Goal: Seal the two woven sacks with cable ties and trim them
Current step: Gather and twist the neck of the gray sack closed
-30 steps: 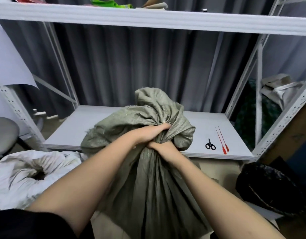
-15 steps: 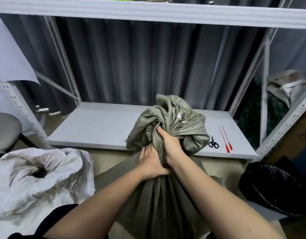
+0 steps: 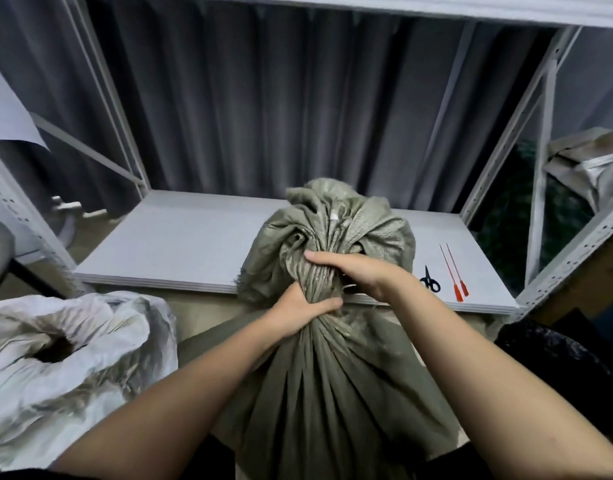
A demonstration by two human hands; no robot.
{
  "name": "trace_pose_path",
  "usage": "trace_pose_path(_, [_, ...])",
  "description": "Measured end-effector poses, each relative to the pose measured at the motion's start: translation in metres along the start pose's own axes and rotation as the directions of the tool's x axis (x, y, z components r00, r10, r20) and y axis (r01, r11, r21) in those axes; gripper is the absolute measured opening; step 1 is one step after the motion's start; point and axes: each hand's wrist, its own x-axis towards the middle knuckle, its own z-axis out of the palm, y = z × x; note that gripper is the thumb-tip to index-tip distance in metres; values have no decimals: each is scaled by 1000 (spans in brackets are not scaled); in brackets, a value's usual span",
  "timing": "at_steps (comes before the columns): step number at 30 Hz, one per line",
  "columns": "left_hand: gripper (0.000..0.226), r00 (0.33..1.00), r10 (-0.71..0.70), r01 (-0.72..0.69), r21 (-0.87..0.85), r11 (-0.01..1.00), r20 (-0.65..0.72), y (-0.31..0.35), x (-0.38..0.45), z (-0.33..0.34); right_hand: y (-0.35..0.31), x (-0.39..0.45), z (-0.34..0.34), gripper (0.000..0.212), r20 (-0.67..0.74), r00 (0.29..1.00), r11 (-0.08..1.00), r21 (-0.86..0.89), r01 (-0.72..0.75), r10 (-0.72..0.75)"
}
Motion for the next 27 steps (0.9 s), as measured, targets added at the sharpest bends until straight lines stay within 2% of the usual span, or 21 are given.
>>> trace_pose_path(2, [46, 992, -37, 46, -70, 996, 117, 1, 1, 1, -1, 4, 1, 46, 62, 996, 992, -115, -60, 68])
trace_pose_path(4, [47, 990, -74, 89, -125, 988, 116, -3, 5, 0, -2, 6, 4, 41, 70, 989, 968, -228, -109, 127])
trace_pose_path(5, [46, 990, -88, 106, -165, 981, 115, -5, 7, -3, 2, 10, 2, 41, 54, 990, 967, -229, -115, 130])
trace_pose_path(7, [43, 984, -142, 167, -272, 948, 110, -7, 11, -8, 16, 18, -8, 48, 51, 994, 991, -99, -93, 98])
trace_pose_path(10, [23, 962, -257, 262, -544, 797, 86, -14, 18, -9, 42, 26, -18, 53, -18, 997, 975, 209, 80, -77])
trace_pose_path(11, [17, 953, -294, 276, -608, 744, 72, -16, 21, -10, 52, 30, -17, 42, -118, 981, 948, 263, 179, -152])
trace_pose_path(12, [14, 946, -319, 280, -627, 727, 54, -20, 25, -10, 61, 35, -15, 25, -267, 929, 930, 194, 313, -257])
trace_pose_path(13, [13, 941, -336, 293, -613, 733, 48, -23, 29, -11, 68, 37, -14, 19, -401, 828, 910, -34, 414, -391])
trace_pose_path(14, [14, 940, -336, 302, -580, 757, 52, -24, 31, -11, 71, 37, -12, 34, -442, 730, 852, -314, 419, -521])
trace_pose_path(15, [13, 941, -328, 315, -553, 771, 78, -23, 31, -11, 74, 39, -11, 52, -375, 664, 728, -563, 391, -646])
trace_pose_path(16, [9, 943, -312, 326, -537, 778, 121, -21, 30, -9, 77, 42, -11, 70, -231, 658, 572, -735, 364, -716])
trace_pose_path(18, [13, 938, -260, 340, -450, 826, 232, -18, 26, -7, 77, 43, -10, 94, 27, 724, 324, -882, 341, -689])
trace_pose_path(20, [23, 916, -229, 333, -307, 892, 328, -16, 22, -6, 78, 45, -10, 103, 133, 764, 221, -914, 342, -632])
trace_pose_path(21, [23, 902, -232, 339, -263, 903, 364, -16, 20, -7, 79, 44, -8, 105, 145, 754, 191, -921, 339, -641])
trace_pose_path(23, [26, 864, -245, 354, -185, 917, 440, -14, 17, -9, 79, 45, -5, 97, 162, 697, 74, -953, 295, -698])
trace_pose_path(25, [26, 832, -300, 336, 7, 942, 466, -9, 14, -9, 79, 52, -8, 61, 192, 624, -18, -962, 274, -758])
trace_pose_path(27, [20, 863, -350, 280, 231, 932, 365, -3, 12, -7, 76, 54, -15, 29, 215, 610, -66, -964, 257, -763])
